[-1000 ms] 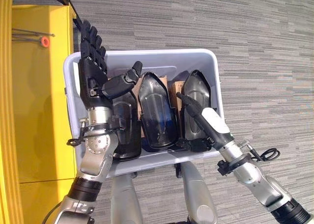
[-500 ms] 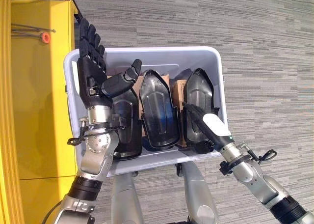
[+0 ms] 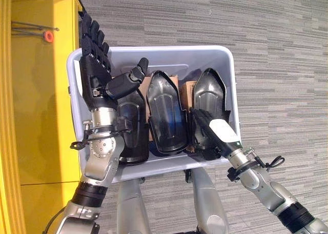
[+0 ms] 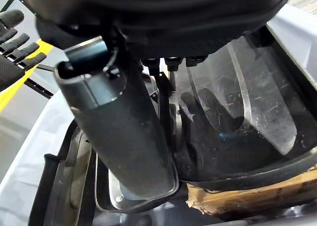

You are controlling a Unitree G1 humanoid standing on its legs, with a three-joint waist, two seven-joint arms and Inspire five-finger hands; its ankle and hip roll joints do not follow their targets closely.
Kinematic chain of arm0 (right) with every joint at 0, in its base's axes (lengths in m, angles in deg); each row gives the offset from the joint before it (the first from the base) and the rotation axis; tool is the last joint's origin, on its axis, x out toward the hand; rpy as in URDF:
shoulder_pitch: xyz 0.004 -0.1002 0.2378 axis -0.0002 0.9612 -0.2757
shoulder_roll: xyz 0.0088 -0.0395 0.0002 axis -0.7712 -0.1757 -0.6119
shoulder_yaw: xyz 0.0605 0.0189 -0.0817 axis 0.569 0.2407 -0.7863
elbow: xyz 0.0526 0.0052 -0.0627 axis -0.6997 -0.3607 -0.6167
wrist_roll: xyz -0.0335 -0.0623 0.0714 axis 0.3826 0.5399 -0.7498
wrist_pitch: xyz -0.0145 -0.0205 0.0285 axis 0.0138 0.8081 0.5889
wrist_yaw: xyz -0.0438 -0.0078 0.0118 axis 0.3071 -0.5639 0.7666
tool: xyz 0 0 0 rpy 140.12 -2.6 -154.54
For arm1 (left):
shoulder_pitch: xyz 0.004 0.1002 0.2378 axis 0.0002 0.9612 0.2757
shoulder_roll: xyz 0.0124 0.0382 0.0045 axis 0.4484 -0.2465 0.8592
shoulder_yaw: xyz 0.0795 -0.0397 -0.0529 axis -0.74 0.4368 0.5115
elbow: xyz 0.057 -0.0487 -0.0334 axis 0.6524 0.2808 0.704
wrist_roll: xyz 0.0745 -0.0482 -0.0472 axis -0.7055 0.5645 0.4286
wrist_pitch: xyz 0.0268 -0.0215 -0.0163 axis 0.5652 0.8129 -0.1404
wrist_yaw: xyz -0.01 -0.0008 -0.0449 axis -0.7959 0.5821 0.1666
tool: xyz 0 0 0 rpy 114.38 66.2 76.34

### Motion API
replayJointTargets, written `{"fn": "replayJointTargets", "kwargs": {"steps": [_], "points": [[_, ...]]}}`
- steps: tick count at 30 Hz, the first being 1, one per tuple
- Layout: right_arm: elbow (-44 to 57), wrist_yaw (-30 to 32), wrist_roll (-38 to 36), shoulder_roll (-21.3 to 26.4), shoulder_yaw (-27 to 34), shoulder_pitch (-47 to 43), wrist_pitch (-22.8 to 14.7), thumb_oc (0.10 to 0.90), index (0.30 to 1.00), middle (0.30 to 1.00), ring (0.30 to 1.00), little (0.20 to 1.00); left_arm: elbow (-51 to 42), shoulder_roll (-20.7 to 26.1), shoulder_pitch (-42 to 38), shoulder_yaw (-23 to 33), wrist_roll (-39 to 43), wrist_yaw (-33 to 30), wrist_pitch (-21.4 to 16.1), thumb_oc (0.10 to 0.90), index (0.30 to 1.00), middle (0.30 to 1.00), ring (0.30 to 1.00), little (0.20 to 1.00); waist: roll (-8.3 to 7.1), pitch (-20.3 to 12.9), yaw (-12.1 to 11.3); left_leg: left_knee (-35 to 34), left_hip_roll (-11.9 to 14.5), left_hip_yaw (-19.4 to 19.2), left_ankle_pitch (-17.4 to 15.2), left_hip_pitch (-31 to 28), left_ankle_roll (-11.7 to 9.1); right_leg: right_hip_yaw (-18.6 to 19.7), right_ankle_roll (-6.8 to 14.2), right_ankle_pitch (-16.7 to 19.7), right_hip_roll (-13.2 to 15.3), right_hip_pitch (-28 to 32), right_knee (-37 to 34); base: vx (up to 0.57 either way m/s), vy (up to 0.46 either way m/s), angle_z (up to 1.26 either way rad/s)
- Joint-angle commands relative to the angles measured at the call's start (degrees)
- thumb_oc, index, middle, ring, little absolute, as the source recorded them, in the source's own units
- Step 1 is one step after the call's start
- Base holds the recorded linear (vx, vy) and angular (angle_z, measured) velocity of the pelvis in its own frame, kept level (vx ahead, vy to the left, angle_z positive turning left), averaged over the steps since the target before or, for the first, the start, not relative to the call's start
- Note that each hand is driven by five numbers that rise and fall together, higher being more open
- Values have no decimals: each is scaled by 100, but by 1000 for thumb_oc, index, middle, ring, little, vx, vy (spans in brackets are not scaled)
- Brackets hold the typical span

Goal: Move parts from the plastic box to the shelf.

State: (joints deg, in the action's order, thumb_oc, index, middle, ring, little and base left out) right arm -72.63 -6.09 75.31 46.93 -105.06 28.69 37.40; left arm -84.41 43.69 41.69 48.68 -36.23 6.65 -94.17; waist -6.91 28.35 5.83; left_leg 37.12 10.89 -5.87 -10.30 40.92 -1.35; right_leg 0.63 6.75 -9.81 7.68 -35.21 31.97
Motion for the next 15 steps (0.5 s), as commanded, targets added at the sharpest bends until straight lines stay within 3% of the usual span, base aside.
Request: {"fn": "replayJointTargets", "kwargs": {"steps": [1, 15], "points": [[-124, 459, 162, 6, -13, -173, -143, 900, 1000, 1000, 1000, 1000, -595, -130, -391, -202, -406, 5, -727, 900, 1000, 1000, 1000, 1000, 214, -432, -60, 266, 307, 362, -314, 85, -172, -181, 76, 331, 356, 288, -212, 0, 0, 0], [-823, 702, 264, -251, -166, -426, 69, 900, 1000, 1000, 1000, 1000, -563, -151, -420, -259, -357, -11, -729, 900, 1000, 1000, 1000, 1000, 287, -424, -117, 239, 276, 397, -275, 171, -164, -203, 53, 320, 362, 150, -120, 0, 0, 0]]}}
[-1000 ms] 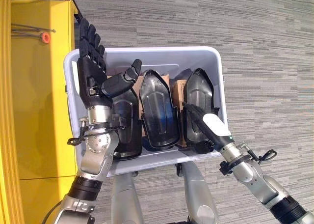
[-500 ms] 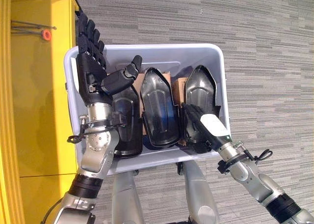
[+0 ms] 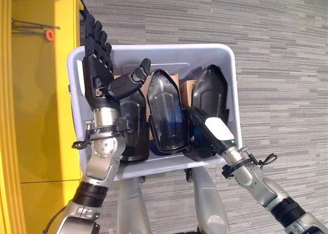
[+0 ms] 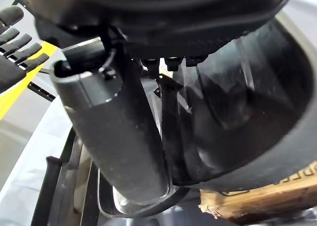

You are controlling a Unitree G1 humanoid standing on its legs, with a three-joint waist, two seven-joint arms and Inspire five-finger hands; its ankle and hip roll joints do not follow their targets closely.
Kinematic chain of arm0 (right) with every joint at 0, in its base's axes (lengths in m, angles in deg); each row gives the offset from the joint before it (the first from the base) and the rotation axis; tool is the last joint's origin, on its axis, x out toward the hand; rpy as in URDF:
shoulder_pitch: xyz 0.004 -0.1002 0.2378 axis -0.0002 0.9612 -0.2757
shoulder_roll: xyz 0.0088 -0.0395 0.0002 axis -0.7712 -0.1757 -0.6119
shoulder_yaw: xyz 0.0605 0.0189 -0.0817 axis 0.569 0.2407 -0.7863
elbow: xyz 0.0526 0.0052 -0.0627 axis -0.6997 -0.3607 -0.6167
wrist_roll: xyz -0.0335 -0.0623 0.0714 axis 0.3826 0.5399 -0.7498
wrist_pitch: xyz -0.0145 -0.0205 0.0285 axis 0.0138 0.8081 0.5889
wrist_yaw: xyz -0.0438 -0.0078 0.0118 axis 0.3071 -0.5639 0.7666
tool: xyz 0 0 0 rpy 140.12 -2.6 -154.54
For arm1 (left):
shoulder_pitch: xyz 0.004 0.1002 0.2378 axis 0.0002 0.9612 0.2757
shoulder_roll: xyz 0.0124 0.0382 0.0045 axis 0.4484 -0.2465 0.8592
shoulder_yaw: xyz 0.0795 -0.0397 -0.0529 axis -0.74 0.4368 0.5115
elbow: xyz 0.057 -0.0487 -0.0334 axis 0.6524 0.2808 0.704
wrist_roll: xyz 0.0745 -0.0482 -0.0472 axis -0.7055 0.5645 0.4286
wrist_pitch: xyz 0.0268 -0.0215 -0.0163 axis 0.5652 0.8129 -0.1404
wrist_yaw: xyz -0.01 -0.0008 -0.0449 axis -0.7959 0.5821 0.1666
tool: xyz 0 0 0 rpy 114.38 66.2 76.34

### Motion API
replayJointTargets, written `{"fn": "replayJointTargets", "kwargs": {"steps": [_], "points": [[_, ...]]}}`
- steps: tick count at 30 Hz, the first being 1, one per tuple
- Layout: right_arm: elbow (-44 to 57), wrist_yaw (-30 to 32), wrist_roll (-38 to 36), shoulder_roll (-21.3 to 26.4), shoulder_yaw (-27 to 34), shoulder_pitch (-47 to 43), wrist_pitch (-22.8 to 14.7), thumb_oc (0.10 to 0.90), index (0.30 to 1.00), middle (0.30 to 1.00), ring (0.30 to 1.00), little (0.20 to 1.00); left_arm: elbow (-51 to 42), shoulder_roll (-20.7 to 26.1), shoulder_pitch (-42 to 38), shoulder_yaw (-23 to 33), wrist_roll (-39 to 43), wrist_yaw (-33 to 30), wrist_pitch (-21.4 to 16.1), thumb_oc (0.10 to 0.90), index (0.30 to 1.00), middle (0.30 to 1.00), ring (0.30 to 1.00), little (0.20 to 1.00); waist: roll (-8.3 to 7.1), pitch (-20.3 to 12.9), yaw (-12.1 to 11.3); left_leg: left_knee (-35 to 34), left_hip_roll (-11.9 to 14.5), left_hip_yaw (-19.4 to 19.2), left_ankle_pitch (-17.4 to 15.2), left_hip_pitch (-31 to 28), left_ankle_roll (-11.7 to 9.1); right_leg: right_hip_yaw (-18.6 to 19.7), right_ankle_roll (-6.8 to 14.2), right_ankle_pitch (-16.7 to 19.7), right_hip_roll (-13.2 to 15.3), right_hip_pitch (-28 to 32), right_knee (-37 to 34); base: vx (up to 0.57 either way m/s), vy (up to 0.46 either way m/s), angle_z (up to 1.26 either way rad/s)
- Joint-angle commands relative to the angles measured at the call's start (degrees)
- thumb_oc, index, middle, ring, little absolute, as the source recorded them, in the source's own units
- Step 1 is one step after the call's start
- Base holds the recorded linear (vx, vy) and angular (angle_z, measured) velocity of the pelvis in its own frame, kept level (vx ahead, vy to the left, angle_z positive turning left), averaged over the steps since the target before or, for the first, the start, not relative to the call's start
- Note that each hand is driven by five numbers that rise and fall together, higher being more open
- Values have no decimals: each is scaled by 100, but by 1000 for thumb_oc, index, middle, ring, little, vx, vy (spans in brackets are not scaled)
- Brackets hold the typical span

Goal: Move parts from the plastic box to the shelf.

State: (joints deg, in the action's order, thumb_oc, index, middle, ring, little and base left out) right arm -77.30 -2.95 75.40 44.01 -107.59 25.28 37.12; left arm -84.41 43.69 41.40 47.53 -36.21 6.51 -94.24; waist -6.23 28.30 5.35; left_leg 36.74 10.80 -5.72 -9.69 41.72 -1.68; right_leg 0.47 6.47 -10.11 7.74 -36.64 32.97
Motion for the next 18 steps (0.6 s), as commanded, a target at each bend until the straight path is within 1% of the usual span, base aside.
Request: {"fn": "replayJointTargets", "kwargs": {"steps": [1, 5, 12, 15, 18], "points": [[-340, 413, 325, 66, 113, -100, 135, 900, 1000, 1000, 1000, 1000, -571, -142, -379, -139, -360, 5, -723, 900, 1000, 1000, 1000, 1000, 223, -421, -69, 283, 283, 384, -336, 101, -131, -186, 79, 349, 353, 272, -201, 0, 0, 0], [-591, 573, 493, 65, 185, -134, 230, 900, 1000, 1000, 1000, 1000, -560, -147, -384, -140, -348, 27, -722, 900, 1000, 1000, 1000, 1000, 236, -420, -71, 273, 274, 392, -327, 114, -132, -213, 74, 338, 360, 253, -174, 0, 0, 0], [-637, 831, 766, 235, 532, -175, 333, 900, 1000, 1000, 1000, 1000, -582, -139, -365, -118, -324, 130, -720, 900, 1000, 1000, 1000, 1000, 261, -476, -74, 244, 272, 407, -318, 118, -142, -222, 72, 311, 358, 255, -157, 0, 0, 0], [-482, 955, 942, 413, 800, -174, 382, 900, 1000, 1000, 1000, 1000, -609, -146, -319, -65, -301, 179, -729, 900, 1000, 1000, 1000, 1000, 261, -515, -78, 232, 270, 420, -323, 123, -148, -232, 80, 309, 363, 257, -160, 0, 0, 0], [-356, 974, 1033, 507, 942, -136, 382, 900, 1000, 1000, 1000, 1000, -625, -148, -293, -37, -300, 215, -717, 900, 1000, 1000, 1000, 1000, 261, -534, -74, 227, 267, 421, -320, 129, -154, -244, 83, 306, 364, 256, -157, 13, -11, 5]]}}
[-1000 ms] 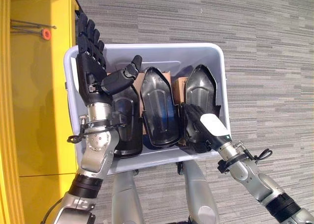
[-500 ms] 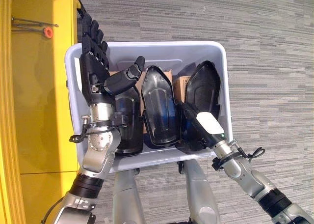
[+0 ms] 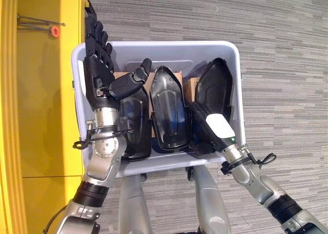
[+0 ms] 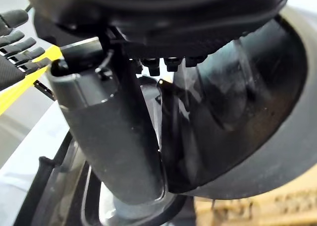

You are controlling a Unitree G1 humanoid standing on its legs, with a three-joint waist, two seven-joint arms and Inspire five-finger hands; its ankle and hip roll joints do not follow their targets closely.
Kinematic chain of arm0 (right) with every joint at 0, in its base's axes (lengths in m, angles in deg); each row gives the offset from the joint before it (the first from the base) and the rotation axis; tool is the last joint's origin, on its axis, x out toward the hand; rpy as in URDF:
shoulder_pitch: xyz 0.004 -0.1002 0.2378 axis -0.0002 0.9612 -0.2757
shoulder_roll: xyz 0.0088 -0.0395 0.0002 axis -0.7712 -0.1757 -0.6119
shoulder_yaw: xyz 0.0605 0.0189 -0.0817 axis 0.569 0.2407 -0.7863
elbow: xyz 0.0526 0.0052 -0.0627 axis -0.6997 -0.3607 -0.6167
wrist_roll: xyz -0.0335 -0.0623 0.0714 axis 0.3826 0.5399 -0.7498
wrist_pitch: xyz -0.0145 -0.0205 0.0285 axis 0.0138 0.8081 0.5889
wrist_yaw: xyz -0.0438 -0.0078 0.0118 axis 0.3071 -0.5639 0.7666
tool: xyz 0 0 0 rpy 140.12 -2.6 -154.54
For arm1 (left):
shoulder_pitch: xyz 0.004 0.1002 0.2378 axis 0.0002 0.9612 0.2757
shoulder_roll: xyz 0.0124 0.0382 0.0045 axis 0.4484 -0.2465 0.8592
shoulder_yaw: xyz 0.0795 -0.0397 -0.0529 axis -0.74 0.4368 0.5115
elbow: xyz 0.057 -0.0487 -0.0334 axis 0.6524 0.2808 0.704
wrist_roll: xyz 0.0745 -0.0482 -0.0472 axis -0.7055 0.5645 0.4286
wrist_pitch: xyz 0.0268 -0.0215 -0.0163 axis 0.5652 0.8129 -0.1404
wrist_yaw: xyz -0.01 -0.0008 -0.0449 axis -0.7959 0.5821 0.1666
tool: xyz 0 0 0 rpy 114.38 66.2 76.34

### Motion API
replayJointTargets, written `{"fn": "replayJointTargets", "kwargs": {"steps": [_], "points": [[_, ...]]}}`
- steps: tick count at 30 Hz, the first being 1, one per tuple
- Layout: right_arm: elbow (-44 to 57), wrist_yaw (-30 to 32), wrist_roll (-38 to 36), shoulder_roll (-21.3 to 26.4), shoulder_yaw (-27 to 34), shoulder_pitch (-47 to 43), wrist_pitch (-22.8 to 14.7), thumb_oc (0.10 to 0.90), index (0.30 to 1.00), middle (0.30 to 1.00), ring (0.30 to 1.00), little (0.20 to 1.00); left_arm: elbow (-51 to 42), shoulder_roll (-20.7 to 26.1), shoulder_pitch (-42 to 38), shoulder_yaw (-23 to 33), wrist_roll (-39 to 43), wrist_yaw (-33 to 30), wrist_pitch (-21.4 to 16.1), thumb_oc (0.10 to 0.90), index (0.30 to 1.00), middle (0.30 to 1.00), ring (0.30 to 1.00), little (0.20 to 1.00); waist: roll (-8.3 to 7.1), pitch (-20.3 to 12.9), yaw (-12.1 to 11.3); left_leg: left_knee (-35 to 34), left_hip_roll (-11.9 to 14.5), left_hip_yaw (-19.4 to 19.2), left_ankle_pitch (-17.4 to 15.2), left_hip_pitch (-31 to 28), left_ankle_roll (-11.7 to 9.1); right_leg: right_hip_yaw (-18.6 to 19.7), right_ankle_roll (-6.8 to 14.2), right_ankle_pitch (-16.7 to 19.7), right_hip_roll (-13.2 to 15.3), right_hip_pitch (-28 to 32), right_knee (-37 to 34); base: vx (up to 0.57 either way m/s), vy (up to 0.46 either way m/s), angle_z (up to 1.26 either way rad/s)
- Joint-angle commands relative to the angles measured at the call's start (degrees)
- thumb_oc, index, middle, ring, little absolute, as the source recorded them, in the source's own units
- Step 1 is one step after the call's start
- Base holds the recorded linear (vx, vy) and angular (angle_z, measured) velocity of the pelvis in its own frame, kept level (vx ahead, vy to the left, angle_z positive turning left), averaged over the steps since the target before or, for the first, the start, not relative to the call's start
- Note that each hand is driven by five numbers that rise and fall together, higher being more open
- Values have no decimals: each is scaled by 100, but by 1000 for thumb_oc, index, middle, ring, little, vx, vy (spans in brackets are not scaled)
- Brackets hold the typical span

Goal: Move parts from the plastic box to the shelf.

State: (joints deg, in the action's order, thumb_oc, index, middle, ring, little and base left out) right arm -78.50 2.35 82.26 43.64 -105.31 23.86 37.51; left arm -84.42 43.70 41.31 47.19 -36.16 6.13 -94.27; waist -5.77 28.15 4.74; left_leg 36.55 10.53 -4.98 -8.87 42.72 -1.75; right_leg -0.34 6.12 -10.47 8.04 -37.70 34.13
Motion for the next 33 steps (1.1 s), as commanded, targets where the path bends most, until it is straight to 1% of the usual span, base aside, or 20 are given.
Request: {"fn": "replayJointTargets", "kwargs": {"steps": [1, 6, 15, 22, 30, 33], "points": [[-184, 451, 375, 581, 779, 44, 339, 900, 1000, 1000, 1000, 1000, -630, -155, -279, 8, -307, 262, -713, 900, 1000, 1000, 1000, 1000, 218, -524, -11, 247, 294, 351, -403, 36, -148, -168, 119, 339, 338, 354, -265, 15, -9, 8], [7, 444, 593, 749, 987, 177, 322, 900, 1000, 1000, 1000, 1000, -672, -173, -205, 76, -307, 316, -685, 900, 1000, 1000, 1000, 1000, 212, -548, -12, 247, 287, 372, -401, 58, -151, -178, 106, 317, 336, 331, -230, 9, -7, 5], [-1, 411, 694, 805, 1080, 335, 338, 900, 1000, 1000, 1000, 1000, -679, -175, -161, 119, -283, 343, -691, 900, 1000, 1000, 1000, 1000, 204, -568, -7, 276, 298, 382, -393, 98, -160, -175, 83, 294, 326, 272, -160, 0, 0, 0], [31, 400, 631, 806, 1143, 426, 297, 900, 1000, 1000, 1000, 1000, -678, -161, -151, 123, -287, 357, -689, 900, 1000, 1000, 1000, 1000, 202, -565, 1, 225, 301, 383, -355, 87, -167, -180, 83, 307, 313, 249, -158, 0, 0, 0], [476, 340, 363, 785, 1243, 522, 114, 900, 1000, 1000, 1000, 1000, -677, -152, -126, 120, -283, 365, -681, 900, 1000, 1000, 1000, 1000, 200, -570, 16, 210, 296, 388, -344, 82, -166, -169, 73, 303, 298, 216, -129, 0, 0, 0], [1019, 213, -28, 738, 1330, 573, -87, 900, 1000, 1000, 1000, 1000, -692, -159, -134, 97, -296, 344, -661, 900, 1000, 1000, 1000, 1000, 193, -579, 26, 218, 301, 378, -336, 80, -163, -159, 67, 297, 299, 222, -133, 0, 0, 0]]}}
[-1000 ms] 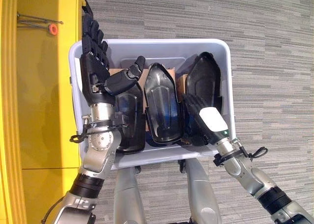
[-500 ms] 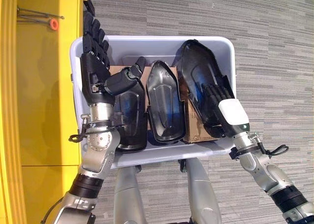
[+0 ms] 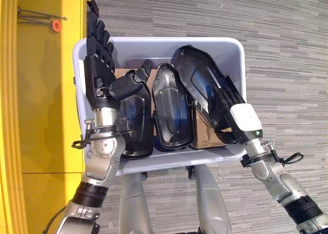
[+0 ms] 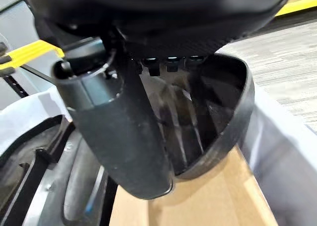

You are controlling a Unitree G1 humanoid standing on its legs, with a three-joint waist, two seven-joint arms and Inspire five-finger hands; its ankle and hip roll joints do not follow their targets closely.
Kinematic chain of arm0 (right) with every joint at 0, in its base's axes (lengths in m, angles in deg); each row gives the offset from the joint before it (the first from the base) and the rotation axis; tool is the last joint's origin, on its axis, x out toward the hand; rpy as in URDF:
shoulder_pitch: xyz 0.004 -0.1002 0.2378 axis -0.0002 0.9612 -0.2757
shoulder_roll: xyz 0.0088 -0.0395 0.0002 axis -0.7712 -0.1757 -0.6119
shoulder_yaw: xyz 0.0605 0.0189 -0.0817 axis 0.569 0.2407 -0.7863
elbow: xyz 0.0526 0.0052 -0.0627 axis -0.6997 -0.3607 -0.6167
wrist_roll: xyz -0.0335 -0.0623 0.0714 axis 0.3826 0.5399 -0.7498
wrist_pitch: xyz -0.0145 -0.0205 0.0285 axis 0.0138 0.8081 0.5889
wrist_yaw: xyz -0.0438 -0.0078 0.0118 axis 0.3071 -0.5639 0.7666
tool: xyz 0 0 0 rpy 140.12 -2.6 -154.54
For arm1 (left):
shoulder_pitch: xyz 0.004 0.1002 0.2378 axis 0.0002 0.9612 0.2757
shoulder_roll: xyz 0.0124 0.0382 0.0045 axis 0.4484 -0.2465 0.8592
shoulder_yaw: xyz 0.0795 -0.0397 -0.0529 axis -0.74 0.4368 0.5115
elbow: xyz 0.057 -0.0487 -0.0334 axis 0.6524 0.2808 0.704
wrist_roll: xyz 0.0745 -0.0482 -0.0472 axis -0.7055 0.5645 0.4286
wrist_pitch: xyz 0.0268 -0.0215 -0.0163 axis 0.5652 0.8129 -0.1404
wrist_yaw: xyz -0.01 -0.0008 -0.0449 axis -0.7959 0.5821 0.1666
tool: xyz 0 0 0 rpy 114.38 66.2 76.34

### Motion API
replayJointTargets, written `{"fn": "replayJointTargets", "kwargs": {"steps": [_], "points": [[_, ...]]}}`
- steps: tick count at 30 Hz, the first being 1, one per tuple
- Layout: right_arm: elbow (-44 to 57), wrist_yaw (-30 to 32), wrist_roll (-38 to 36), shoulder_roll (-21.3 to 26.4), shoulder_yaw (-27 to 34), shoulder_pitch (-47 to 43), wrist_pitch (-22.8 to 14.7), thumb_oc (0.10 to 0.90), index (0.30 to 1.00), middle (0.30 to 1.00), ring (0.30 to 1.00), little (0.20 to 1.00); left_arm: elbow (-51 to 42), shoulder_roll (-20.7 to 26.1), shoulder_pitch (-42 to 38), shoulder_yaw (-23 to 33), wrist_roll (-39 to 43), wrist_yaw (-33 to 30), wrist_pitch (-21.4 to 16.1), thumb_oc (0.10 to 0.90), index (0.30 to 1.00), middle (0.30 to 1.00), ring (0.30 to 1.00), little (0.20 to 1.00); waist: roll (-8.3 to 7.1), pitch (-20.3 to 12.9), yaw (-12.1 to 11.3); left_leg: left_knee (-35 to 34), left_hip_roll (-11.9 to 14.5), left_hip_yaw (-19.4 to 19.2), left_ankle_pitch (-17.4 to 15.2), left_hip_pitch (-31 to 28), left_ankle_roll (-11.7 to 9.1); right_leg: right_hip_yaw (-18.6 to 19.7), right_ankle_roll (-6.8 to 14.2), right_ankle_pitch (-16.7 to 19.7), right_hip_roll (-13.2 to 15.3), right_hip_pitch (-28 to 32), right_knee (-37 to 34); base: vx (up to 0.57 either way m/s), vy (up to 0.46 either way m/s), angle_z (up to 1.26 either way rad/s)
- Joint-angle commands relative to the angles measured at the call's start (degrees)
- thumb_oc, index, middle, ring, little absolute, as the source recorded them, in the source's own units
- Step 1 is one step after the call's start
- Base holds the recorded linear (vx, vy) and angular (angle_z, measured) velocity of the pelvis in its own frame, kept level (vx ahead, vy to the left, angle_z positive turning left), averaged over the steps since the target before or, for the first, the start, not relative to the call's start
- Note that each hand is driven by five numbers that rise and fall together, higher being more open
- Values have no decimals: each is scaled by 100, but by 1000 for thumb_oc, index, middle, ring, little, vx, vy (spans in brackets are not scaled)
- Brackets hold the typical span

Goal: Move parts from the plastic box to the shelf.

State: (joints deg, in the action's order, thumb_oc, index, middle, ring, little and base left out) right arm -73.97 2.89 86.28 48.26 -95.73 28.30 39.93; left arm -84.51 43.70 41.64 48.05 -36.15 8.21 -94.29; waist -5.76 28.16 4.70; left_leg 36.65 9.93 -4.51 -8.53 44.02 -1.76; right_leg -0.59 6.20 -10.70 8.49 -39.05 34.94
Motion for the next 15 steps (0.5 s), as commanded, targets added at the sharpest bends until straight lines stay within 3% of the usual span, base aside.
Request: {"fn": "replayJointTargets", "kwargs": {"steps": [1, 15], "points": [[725, 143, -492, 290, 381, 134, -374, 900, 1000, 1000, 1000, 1000, -684, -156, -177, 3, -300, 129, -653, 900, 1000, 1000, 1000, 1000, 189, -582, 36, 214, 359, 329, -372, -56, -163, -136, 58, 319, 255, 365, -211, 0, 0, 0], [2350, -198, -1391, 501, 584, 320, -907, 900, 1000, 1000, 1000, 1000, -800, -77, -83, 93, -432, 0, -621, 900, 1000, 1000, 1000, 1000, 117, -560, 79, 175, 359, 288, -352, -131, -179, -129, 57, 350, 239, 431, -235, 0, 0, 0]]}}
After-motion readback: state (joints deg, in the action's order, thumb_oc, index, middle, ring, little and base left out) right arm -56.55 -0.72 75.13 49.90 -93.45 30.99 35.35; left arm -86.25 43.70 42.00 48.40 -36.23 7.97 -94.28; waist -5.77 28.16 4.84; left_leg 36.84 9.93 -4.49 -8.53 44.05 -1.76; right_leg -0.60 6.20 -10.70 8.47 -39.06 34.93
